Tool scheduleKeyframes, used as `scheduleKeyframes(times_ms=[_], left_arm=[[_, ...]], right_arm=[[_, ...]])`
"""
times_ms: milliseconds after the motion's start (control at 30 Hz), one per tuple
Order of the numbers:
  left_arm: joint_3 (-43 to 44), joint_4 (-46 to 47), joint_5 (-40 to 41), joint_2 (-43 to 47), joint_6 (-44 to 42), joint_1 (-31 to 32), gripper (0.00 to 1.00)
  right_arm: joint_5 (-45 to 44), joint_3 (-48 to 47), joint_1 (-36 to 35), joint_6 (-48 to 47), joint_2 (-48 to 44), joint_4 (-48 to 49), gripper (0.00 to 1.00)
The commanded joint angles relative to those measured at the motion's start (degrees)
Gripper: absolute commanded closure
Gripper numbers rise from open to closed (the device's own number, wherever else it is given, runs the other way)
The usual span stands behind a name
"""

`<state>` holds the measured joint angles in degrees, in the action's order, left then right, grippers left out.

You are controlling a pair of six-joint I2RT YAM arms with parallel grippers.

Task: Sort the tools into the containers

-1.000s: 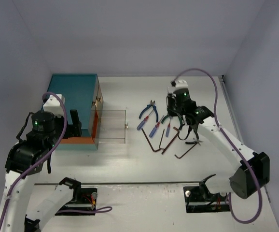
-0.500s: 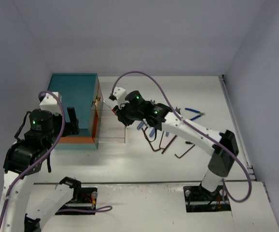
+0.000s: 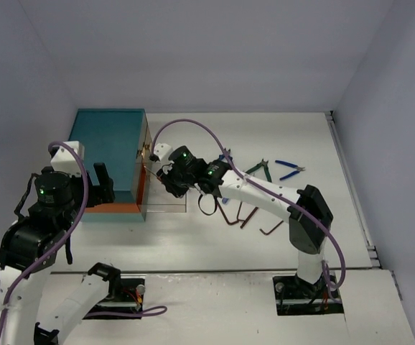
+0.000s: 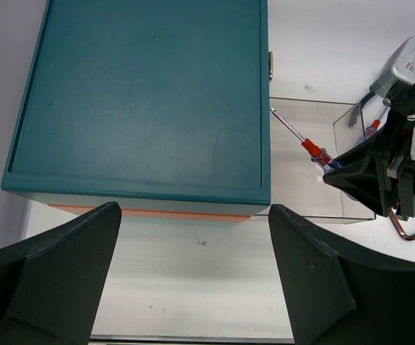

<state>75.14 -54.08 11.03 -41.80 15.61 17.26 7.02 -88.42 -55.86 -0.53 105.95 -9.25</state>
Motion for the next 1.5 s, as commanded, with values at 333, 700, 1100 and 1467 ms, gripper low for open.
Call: scheduleKeyframes(times_ms=[333, 700, 1100, 1467], left_arm=[[0.3, 1.8, 0.6, -0.6, 1.4, 0.2, 0.19], [0.6, 1.8, -1.4, -0.3, 1.3, 0.2, 0.19], [-0.4, 1.8, -2.6, -0.3, 1.4, 0.2, 0.19], [-1.7, 1.7, -2.6, 0.1, 1.4, 0.3, 0.19]], right_arm=[[-5.3, -1.2, 0.6, 5.0, -2.8, 4.1, 0.50], [-24.9, 12.7, 12.9, 16.2, -20.4, 2.9, 0.50], [-27.2, 22.5, 16.7, 35.9, -13.8, 0.5, 0.48], [-28.1, 20.4, 16.9, 46.8, -1.7, -0.2, 0.57]])
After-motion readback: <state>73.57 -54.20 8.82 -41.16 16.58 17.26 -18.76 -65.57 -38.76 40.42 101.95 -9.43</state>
